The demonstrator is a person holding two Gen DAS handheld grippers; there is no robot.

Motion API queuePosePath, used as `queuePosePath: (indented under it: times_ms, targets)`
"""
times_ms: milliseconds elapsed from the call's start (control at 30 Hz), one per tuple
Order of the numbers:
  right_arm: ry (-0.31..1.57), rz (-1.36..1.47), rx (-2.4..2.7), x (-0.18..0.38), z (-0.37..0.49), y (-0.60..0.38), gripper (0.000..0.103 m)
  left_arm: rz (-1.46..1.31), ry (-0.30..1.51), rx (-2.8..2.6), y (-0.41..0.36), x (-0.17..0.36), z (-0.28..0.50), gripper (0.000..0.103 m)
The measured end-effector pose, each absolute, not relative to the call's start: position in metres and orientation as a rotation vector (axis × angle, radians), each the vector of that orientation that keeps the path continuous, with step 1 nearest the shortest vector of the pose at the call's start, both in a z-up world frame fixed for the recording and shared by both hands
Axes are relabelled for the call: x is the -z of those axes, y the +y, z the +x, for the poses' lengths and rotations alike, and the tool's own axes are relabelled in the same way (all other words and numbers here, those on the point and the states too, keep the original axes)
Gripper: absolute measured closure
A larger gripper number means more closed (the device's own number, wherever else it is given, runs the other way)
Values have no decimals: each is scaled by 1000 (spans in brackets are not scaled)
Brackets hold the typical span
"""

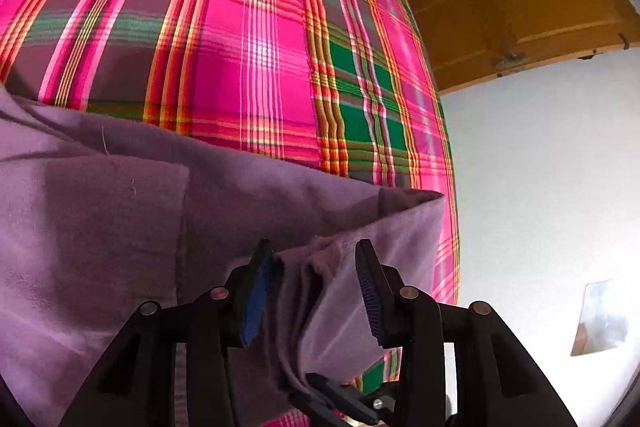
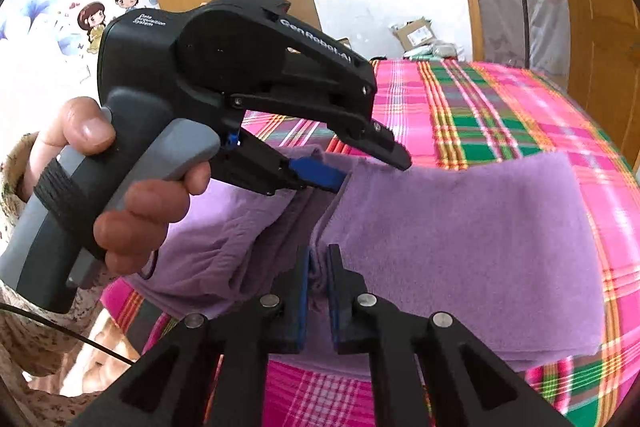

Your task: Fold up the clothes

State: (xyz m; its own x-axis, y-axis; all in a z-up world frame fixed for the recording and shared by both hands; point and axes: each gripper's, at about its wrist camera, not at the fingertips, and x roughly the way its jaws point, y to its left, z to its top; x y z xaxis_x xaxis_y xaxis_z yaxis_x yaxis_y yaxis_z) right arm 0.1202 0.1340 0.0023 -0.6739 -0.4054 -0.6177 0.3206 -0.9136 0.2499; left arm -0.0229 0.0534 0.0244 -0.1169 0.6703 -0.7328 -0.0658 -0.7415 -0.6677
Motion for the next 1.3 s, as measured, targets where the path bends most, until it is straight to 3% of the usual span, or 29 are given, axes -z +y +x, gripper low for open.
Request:
queuePosePath:
  times_ms: [233, 600, 767, 933, 1100, 1300]
  targets:
    - [-173, 905, 2545, -11, 127, 131, 94, -1592, -675, -1945, 53, -37, -20, 61]
    - [-261, 1098, 2426, 18, 113, 133, 91, -1421, -627, -2132, 51, -59, -8, 61]
    - [-160, 995, 2528, -5, 136, 146, 76, -1493, -562, -2001, 74, -44, 0, 61]
    - [-143, 937, 2737, -17, 155, 192, 76, -1497, -524, -2010, 80, -38, 9, 61]
    - [-292, 1010, 2806, -16, 118, 232, 76, -1505, -497, -2000, 91, -32, 12, 61]
    - [-185, 1103, 2852, 0, 77, 238, 78, -1554, -500, -2007, 95, -18, 3, 61]
